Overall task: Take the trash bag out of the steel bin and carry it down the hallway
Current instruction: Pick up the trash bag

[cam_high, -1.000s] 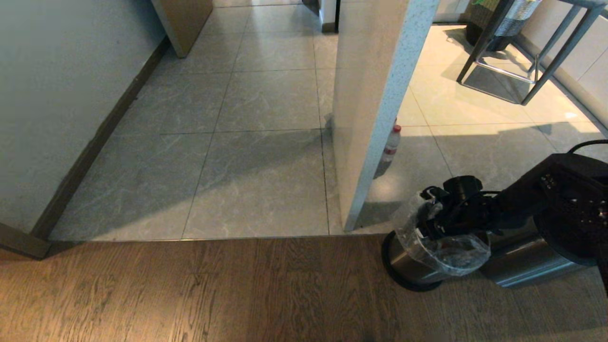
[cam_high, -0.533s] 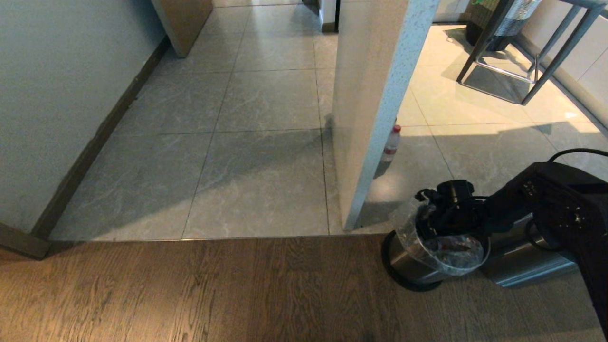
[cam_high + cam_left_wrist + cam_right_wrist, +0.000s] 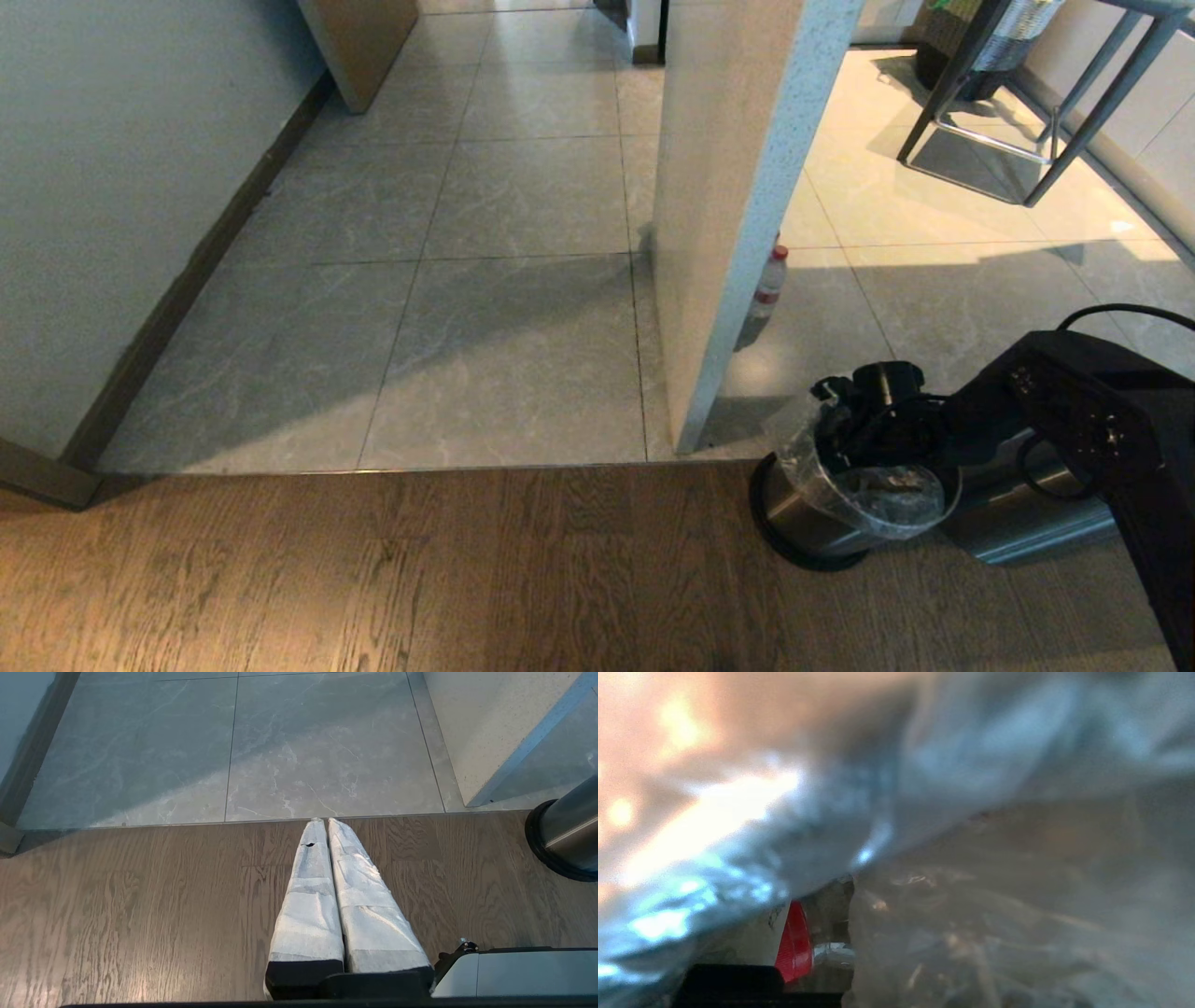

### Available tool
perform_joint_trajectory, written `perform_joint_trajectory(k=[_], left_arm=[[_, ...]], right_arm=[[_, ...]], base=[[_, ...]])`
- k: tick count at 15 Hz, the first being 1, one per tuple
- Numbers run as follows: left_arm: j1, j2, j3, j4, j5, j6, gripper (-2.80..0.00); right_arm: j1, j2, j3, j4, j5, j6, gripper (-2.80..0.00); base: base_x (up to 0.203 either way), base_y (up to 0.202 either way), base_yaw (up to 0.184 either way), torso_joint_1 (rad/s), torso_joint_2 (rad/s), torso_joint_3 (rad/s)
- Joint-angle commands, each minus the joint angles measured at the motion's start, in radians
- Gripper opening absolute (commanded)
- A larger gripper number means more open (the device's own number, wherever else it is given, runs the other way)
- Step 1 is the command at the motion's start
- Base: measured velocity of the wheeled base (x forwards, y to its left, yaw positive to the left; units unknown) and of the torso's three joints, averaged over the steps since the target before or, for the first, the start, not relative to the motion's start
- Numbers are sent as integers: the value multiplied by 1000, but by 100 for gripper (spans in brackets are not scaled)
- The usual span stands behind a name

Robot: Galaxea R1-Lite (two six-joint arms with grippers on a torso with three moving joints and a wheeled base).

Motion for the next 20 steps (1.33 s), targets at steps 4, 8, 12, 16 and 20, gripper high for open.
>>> perform_joint_trajectory(k=[4,8,12,16,20], left_arm=[[0,0,0,0,0,-1,-280],[0,0,0,0,0,-1,-280],[0,0,0,0,0,-1,-280],[0,0,0,0,0,-1,-280],[0,0,0,0,0,-1,-280]], right_arm=[[7,-4,2,5,-4,-12,-280],[7,-75,38,12,0,-12,-280],[-6,-177,120,23,1,-11,-280],[-29,-314,208,52,3,-14,-280],[-53,-476,313,74,11,-16,-280]], base=[[0,0,0,0,0,0],[0,0,0,0,0,0],[0,0,0,0,0,0],[0,0,0,0,0,0],[0,0,0,0,0,0]])
